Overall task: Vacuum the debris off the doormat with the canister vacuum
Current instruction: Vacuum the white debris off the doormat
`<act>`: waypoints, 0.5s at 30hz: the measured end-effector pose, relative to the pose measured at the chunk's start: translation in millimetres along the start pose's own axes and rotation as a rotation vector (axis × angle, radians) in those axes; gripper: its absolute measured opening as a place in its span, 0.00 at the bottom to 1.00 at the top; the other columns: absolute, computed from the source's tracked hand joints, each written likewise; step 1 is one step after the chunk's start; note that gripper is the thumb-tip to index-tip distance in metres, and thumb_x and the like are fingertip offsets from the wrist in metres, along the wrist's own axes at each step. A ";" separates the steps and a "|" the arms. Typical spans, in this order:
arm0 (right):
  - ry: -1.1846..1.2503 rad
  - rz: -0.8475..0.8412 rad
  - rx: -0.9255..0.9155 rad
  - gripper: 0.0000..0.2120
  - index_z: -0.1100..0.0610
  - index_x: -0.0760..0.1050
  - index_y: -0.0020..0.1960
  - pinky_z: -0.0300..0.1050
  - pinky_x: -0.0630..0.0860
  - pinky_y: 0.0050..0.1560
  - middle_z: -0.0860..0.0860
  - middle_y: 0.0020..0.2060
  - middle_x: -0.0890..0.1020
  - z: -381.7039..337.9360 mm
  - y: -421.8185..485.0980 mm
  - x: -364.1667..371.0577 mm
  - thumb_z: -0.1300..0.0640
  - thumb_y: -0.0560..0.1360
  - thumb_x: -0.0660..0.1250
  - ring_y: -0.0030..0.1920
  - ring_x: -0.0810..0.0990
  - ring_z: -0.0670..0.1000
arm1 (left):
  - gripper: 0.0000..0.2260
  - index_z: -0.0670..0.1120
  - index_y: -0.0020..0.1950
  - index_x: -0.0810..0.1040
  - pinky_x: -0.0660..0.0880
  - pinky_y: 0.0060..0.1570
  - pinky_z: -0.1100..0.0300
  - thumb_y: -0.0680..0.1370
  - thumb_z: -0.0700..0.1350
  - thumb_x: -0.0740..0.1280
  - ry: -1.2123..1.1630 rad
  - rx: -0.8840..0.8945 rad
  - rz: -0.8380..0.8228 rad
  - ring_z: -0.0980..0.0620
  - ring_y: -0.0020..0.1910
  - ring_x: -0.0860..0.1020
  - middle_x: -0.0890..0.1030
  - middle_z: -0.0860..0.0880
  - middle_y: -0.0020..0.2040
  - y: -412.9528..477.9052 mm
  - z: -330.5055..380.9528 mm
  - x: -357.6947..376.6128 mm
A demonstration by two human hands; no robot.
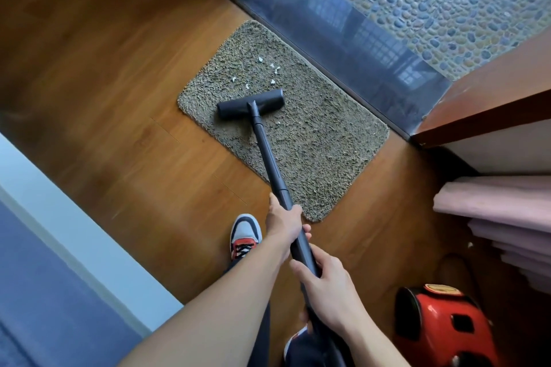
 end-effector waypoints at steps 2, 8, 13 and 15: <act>0.008 0.007 0.003 0.02 0.46 0.76 0.51 0.52 0.79 0.26 0.50 0.27 0.77 -9.4 8.8 3.4 0.52 0.78 0.65 0.26 0.82 0.64 | 0.33 0.54 0.83 0.49 0.76 0.24 0.61 0.83 0.39 0.60 0.005 0.021 0.000 0.53 0.27 0.76 0.76 0.49 0.45 7.5 12.9 -3.6; 0.018 -0.001 -0.012 0.08 0.48 0.76 0.58 0.46 0.76 0.23 0.47 0.23 0.78 -50.6 44.9 14.5 0.53 0.79 0.65 0.22 0.80 0.57 | 0.32 0.53 0.83 0.52 0.74 0.22 0.62 0.83 0.38 0.61 0.025 0.047 -0.001 0.53 0.24 0.74 0.76 0.47 0.44 41.6 57.8 -19.8; 0.025 0.010 -0.040 0.05 0.52 0.76 0.55 0.43 0.74 0.20 0.49 0.24 0.76 -91.0 73.0 27.2 0.55 0.79 0.65 0.21 0.80 0.55 | 0.28 0.50 0.81 0.57 0.74 0.22 0.63 0.82 0.38 0.62 0.022 0.054 0.007 0.54 0.22 0.74 0.76 0.44 0.43 72.0 96.3 -39.8; 0.009 0.017 -0.042 0.05 0.53 0.75 0.54 0.43 0.74 0.21 0.50 0.27 0.77 -102.8 85.0 28.7 0.55 0.79 0.65 0.22 0.80 0.57 | 0.27 0.48 0.80 0.58 0.73 0.22 0.63 0.82 0.38 0.62 0.008 0.055 0.001 0.54 0.22 0.74 0.75 0.44 0.41 80.4 110.1 -43.8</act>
Point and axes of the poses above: each hand's wrist, its own y-axis towards the middle knuckle, its own x-axis out of the palm, z = x × y, the point moved 4 cm from there along y, towards the middle knuckle
